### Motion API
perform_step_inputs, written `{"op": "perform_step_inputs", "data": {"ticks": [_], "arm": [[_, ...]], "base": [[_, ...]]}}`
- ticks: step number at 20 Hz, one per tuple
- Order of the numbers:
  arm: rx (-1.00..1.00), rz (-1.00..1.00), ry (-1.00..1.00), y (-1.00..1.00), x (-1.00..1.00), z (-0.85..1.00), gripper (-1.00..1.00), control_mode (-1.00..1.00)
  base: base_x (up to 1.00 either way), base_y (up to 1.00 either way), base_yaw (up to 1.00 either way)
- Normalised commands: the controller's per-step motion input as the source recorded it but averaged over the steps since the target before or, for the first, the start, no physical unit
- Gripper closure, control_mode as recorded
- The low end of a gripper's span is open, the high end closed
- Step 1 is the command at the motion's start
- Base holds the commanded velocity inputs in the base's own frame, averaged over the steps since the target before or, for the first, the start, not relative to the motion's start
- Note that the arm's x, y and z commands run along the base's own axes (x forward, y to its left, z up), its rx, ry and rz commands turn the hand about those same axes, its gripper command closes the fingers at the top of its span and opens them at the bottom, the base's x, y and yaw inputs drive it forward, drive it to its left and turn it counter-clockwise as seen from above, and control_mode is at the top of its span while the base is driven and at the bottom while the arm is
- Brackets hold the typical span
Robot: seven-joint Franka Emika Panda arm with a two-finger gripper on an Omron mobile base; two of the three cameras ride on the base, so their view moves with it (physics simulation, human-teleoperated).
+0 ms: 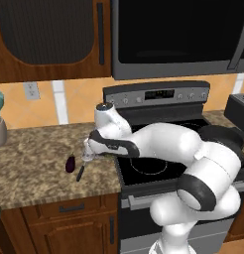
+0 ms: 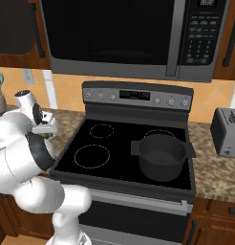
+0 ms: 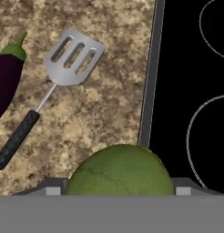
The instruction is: Put the eggplant and lime in the pot. Retrieve the spatula and lightly stir the vegetables in the pot.
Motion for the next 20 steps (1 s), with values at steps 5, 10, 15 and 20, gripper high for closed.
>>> {"op": "perform_step_inputs", "data": {"ticks": [5, 10, 15, 20], "arm": [[0.13, -0.04, -0.19, -1.0, -0.7, 0.86, 1.0, -1.0], [0.07, -0.03, -0.22, -1.0, -0.71, 0.78, 1.0, -1.0], [0.03, -0.05, -0.24, -1.0, -0.66, 0.92, 1.0, -1.0], [0.0, -0.1, -0.2, -1.0, -0.6, 0.98, 1.0, -1.0]], "base": [[0.0, 0.0, 0.0], [0.0, 0.0, 0.0], [0.0, 0.0, 0.0], [0.0, 0.0, 0.0]]}}
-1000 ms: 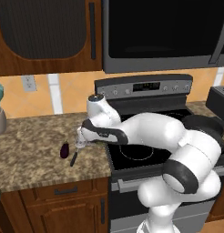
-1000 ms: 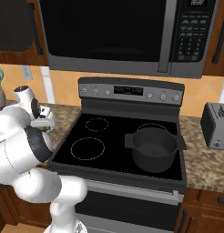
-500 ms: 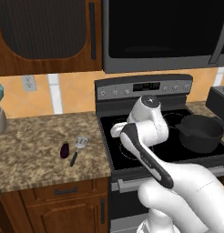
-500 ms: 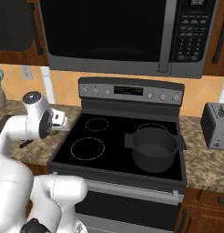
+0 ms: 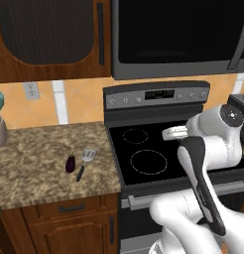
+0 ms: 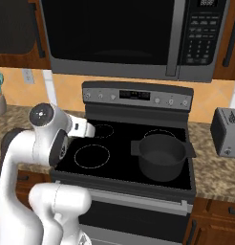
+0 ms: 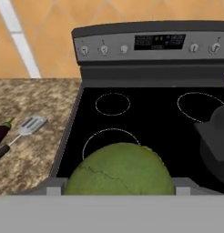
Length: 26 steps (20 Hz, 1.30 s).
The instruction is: Put the eggplant and lime in the pot. Retrieve the spatula and lightly stir the vegetables in the pot.
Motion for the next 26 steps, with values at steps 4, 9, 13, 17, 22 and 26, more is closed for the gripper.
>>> {"op": "perform_step_inputs", "data": {"ticks": [4, 9, 13, 17, 22, 26], "arm": [[0.0, -0.15, -0.09, -1.0, -0.39, 0.79, 1.0, -1.0], [0.0, -0.12, 0.0, -1.0, -0.32, 0.04, 1.0, -1.0], [0.0, -0.13, 0.0, -1.0, -0.14, -0.13, 1.0, -1.0], [0.0, -0.08, 0.01, -0.92, 0.11, -0.26, 1.0, -1.0], [0.0, -0.01, 0.06, -0.4, 0.51, -0.47, 1.0, -1.0], [0.0, 0.0, 0.07, -0.17, 0.58, -0.48, 1.0, -1.0]], "base": [[0.0, 0.0, 0.0], [0.0, 0.0, 0.0], [0.0, 0.0, 0.0], [0.0, 0.0, 0.0], [0.0, 0.0, 0.0], [0.0, 0.0, 0.0]]}}
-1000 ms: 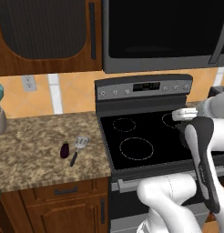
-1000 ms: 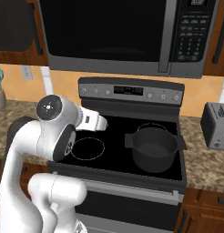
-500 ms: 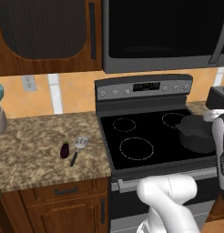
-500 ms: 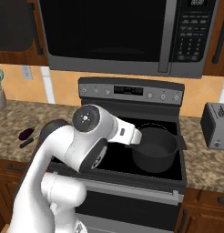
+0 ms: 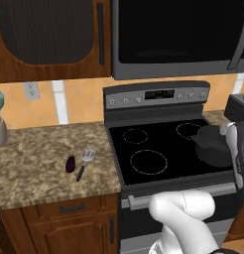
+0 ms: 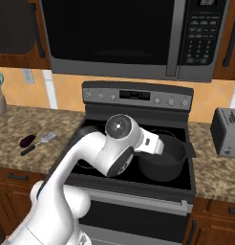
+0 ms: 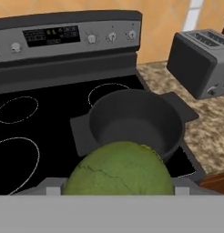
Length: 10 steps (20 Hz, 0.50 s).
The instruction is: Put the eggplant and lime in the pot. Retrieve the spatula and lightly stir the vegetables in the pot.
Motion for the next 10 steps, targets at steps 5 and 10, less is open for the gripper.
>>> {"op": "perform_step_inputs", "data": {"ticks": [5, 10], "arm": [[0.0, 0.0, 0.11, -0.18, 0.53, -0.51, 1.0, -1.0], [0.01, 0.0, 0.1, -0.3, 0.46, -0.39, 1.0, -1.0]], "base": [[0.0, 0.0, 0.0], [0.0, 0.0, 0.0]]}}
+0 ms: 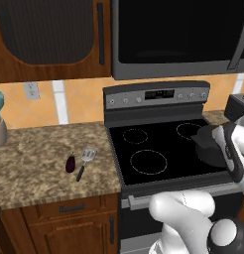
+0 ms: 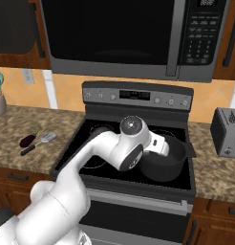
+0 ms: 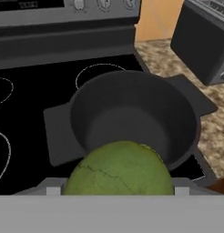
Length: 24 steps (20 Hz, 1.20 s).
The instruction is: Put the eggplant and lime in the pot. Retrieve the spatula and lightly stir the vegetables in the pot.
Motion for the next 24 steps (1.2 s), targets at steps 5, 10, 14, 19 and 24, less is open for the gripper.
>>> {"op": "perform_step_inputs", "data": {"ticks": [5, 10, 14, 19, 24], "arm": [[0.02, 0.0, 0.1, -0.29, 0.43, -0.33, 1.0, -1.0], [0.02, 0.0, 0.07, -0.18, 0.22, -0.29, 1.0, -1.0], [0.0, 0.0, 0.05, -0.05, 0.04, -0.26, -1.0, -1.0], [0.0, 0.0, 0.03, 0.0, 0.07, -0.21, -1.0, -1.0], [0.02, 0.0, -0.03, 0.0, -0.03, 0.3, -1.0, -1.0]], "base": [[0.0, 0.0, 0.0], [0.0, 0.0, 0.0], [0.0, 0.0, 0.0], [0.0, 0.0, 0.0], [0.0, 0.0, 0.0]]}}
